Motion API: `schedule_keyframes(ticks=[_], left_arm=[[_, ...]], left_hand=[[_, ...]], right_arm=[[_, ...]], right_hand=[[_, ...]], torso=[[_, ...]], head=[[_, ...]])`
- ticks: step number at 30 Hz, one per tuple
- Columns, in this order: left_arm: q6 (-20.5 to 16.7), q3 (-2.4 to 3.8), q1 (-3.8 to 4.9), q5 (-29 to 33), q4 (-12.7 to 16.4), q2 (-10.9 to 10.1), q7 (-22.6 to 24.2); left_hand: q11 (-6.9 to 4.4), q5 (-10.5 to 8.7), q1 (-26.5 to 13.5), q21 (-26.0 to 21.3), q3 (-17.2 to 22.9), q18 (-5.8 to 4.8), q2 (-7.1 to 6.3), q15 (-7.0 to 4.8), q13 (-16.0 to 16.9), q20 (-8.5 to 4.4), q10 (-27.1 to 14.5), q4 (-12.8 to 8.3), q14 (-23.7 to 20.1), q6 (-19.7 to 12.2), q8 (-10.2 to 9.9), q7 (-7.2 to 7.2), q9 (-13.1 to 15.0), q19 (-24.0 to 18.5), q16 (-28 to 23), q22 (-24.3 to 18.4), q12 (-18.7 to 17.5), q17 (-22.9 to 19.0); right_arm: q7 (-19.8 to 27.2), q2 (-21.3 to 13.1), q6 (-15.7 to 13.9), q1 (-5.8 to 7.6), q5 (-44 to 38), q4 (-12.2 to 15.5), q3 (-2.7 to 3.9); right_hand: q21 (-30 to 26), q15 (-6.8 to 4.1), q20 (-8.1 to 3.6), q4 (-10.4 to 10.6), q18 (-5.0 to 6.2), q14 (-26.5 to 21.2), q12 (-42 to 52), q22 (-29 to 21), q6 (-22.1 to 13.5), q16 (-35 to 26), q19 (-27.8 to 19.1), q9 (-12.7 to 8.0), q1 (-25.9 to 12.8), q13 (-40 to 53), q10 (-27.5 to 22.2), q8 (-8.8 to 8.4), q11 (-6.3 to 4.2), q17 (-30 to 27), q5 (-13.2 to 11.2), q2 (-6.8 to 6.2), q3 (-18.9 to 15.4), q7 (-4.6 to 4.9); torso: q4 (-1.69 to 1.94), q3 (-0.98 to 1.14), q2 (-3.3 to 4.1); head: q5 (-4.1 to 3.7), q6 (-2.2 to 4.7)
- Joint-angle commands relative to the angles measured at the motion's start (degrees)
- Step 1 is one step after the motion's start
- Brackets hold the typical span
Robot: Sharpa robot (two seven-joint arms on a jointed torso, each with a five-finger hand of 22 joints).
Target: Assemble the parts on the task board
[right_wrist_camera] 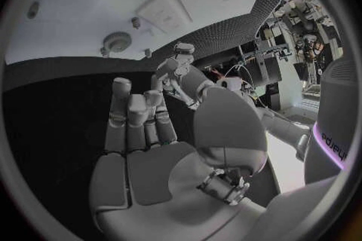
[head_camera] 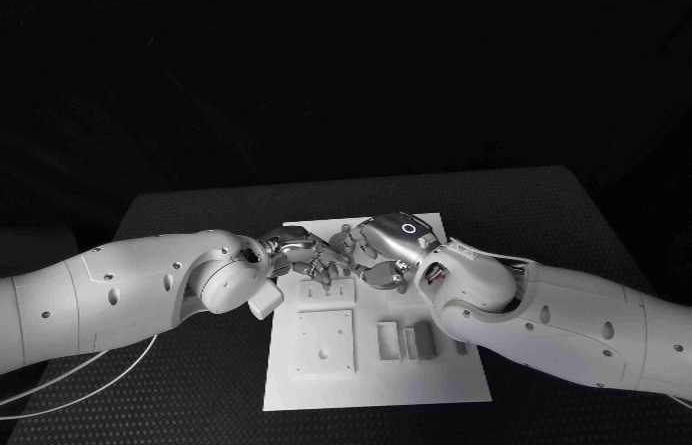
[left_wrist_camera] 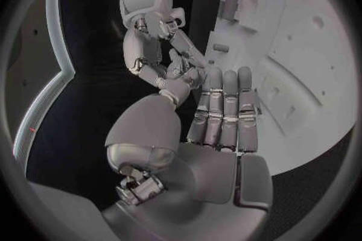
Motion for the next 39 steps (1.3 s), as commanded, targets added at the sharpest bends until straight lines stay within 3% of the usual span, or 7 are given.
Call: schedule_keyframes(ticks=[1, 11, 19, 24, 28, 35, 39], left_arm=[[0.9, 0.04, 0.04, 0.5, 0.0, -0.1, 1.3], [3.2, 0.04, 0.04, 0.8, -0.1, -0.2, 4.2], [6.5, 0.05, 0.01, 4.4, -0.5, -0.9, 8.2], [10.5, 0.14, -0.04, 5.5, -1.2, -1.5, 11.1], [16.0, 0.42, -0.13, 6.9, -2.0, -2.0, 13.4], [24.4, 0.70, -0.29, 8.4, -4.1, -1.9, 16.5], [27.3, 2.38, -1.07, 7.9, -5.4, -1.4, 16.9]], left_hand=[[-0.02, 0.00, 0.7, -0.2, 0.4, -0.27, 0.09, 0.05, -0.1, -0.01, 0.7, 0.0, 0.0, 1.2, 0.3, -0.76, 0.7, -0.3, 0.2, 0.1, 0.0, 0.1], [-0.29, -0.01, 0.5, -0.8, 0.4, -0.68, 0.77, 0.03, -0.5, 0.02, 1.3, -0.1, -0.3, 1.7, 0.9, -1.33, 1.0, -1.1, 0.0, 0.2, -0.5, 0.0], [-0.37, -0.01, 0.5, -1.6, 0.1, -1.23, 1.27, 0.22, -0.7, 0.15, 1.4, -0.1, -1.3, 1.6, 1.1, -1.67, 1.4, -2.4, -0.3, 0.3, -0.9, 0.0], [-0.36, -0.01, 0.5, -1.8, 0.0, -1.35, 1.44, 0.31, -0.8, 0.18, 1.4, -0.1, -1.6, 1.5, 1.2, -1.68, 1.5, -2.6, -0.4, 0.3, -1.1, 0.0], [-0.37, -0.01, 0.4, -2.0, -0.1, -1.50, 1.57, 0.45, -0.8, 0.27, 1.4, -0.1, -2.1, 1.4, 1.2, -1.75, 1.6, -3.0, -0.6, 0.2, -1.2, -0.1], [-0.34, -0.01, 0.3, -3.0, -0.5, -1.86, 1.98, 0.95, -1.0, 0.67, 1.2, -0.1, -3.5, 1.0, 1.3, -1.86, 1.9, -4.2, -1.1, 0.0, -1.6, -0.2], [-0.28, -0.01, 0.2, -3.3, -0.6, -1.89, 2.30, 1.08, -1.0, 0.77, 1.0, -0.1, -3.7, 0.7, 1.2, -1.67, 1.9, -4.5, -1.2, 0.0, -1.7, -0.2]], right_arm=[[0.1, -0.1, -0.1, -0.02, 0.0, -0.2, 0.00], [4.7, -0.4, -4.4, -0.02, 8.0, -0.9, 0.00], [19.8, -1.8, -10.7, -0.02, 29.8, -3.1, -0.01], [27.8, -2.5, -10.9, -0.02, 44.2, -4.5, -0.01], [32.9, -3.0, -9.0, -0.03, 49.7, -5.1, 0.00], [37.5, -3.3, -6.1, -0.04, 56.7, -4.2, 0.02], [38.8, -3.1, -5.0, -0.05, 60.5, -3.4, 0.18]], right_hand=[[0.4, -0.41, -0.05, 0.0, -0.08, 0.1, 0.2, 0.9, 0.9, 0.3, 0.5, 0.0, 0.1, -0.1, 0.3, 0.41, -0.08, -0.1, 0.2, -0.04, 0.4, 0.43], [-0.1, 0.24, 0.08, 0.9, -0.08, -0.5, -0.3, 0.7, -2.0, -0.3, 0.1, -0.9, -0.5, -0.3, -0.3, -1.34, 0.73, -0.4, 0.2, -3.01, 1.1, 1.43], [-3.3, 2.65, 2.01, 3.7, -0.67, -5.1, -3.2, 0.1, -7.3, -4.3, -4.8, -2.4, -0.7, -1.7, -4.9, -3.90, 3.21, -2.2, 0.2, -6.61, 1.4, 3.87], [-4.3, 3.16, 2.80, 3.4, -0.88, -6.8, -3.7, 0.2, -8.0, -5.1, -6.7, -2.5, 0.0, -2.1, -6.5, -3.92, 3.70, -2.8, 0.2, -6.40, 0.4, 4.30], [-4.3, 3.44, 3.40, 0.1, -0.66, -7.8, -3.3, 0.7, -8.6, -4.8, -7.8, -2.6, -0.5, -2.3, -7.4, -3.60, 4.03, -3.0, 0.2, -3.78, -5.4, 4.54], [-5.6, 3.57, 4.24, -0.8, -0.66, -9.4, -3.7, 0.4, -8.5, -5.4, -9.5, -2.7, -0.9, -3.1, -8.1, -3.10, 3.97, -3.6, 0.2, -3.20, -7.8, 4.46], [-6.8, 3.62, 4.86, -1.0, -0.78, -10.9, -4.9, 0.1, -8.7, -6.6, -11.1, -2.7, -0.8, -4.3, -8.7, -2.87, 3.95, -4.5, 0.2, -2.77, -8.8, 4.34]], torso=[[-0.05, 0.01, 0.00], [-0.04, -0.04, 0.03], [-0.08, -0.02, -0.03], [-0.13, 0.00, 0.00], [-0.13, 0.05, 0.00], [0.01, 0.13, -0.05], [-0.10, 0.19, -0.06]], head=[[-0.04, -0.02], [-0.07, 0.14], [0.13, 0.90], [0.24, 1.41], [0.41, 1.90], [0.89, 3.07], [1.36, 3.71]])
